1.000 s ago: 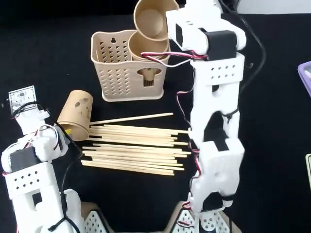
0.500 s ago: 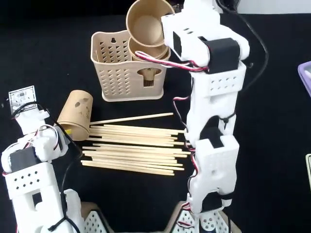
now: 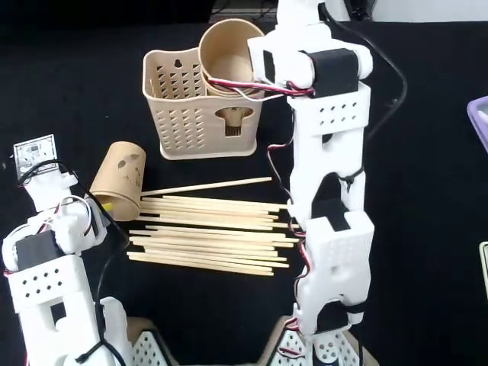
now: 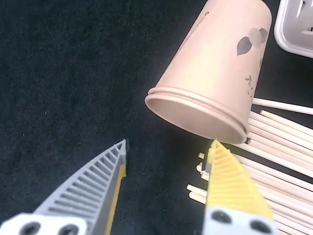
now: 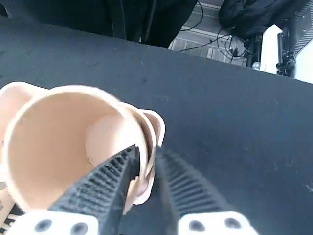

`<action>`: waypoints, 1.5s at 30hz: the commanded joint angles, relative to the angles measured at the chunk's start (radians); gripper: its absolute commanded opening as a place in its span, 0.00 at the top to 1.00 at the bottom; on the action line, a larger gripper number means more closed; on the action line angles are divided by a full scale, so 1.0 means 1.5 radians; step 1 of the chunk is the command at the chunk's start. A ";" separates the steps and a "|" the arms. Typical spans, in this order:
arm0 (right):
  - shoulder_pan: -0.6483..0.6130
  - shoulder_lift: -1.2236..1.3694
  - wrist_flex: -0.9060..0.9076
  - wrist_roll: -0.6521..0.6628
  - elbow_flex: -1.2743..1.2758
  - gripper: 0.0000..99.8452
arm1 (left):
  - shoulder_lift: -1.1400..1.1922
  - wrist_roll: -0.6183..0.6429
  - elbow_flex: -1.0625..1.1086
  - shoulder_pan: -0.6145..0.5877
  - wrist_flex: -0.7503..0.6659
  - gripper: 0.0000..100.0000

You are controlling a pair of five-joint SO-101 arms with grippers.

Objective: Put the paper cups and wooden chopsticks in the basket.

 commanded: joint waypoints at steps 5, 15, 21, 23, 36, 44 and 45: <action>-0.029 -0.010 -0.001 -0.004 -0.062 0.75 | -0.011 -0.001 -0.009 -0.006 -0.004 0.73; -0.018 -0.029 0.048 -0.002 -0.168 0.85 | -0.011 -0.001 -0.009 -0.006 -0.006 0.73; -0.015 -0.172 0.049 -0.005 0.027 0.85 | -0.011 0.001 -0.013 -0.008 -0.006 0.73; -0.018 -0.261 0.048 -0.002 0.142 0.85 | -0.011 0.003 -0.017 -0.020 -0.006 0.73; -0.007 -0.731 -0.101 0.134 0.959 0.85 | -0.011 -0.188 -0.118 -0.036 -0.019 0.73; 0.097 -1.002 -0.377 0.133 1.439 0.85 | -0.011 -0.478 0.008 -0.001 -0.202 0.73; 0.101 -1.030 -0.400 0.133 1.484 0.85 | -0.011 -0.479 0.031 -0.002 -0.239 0.73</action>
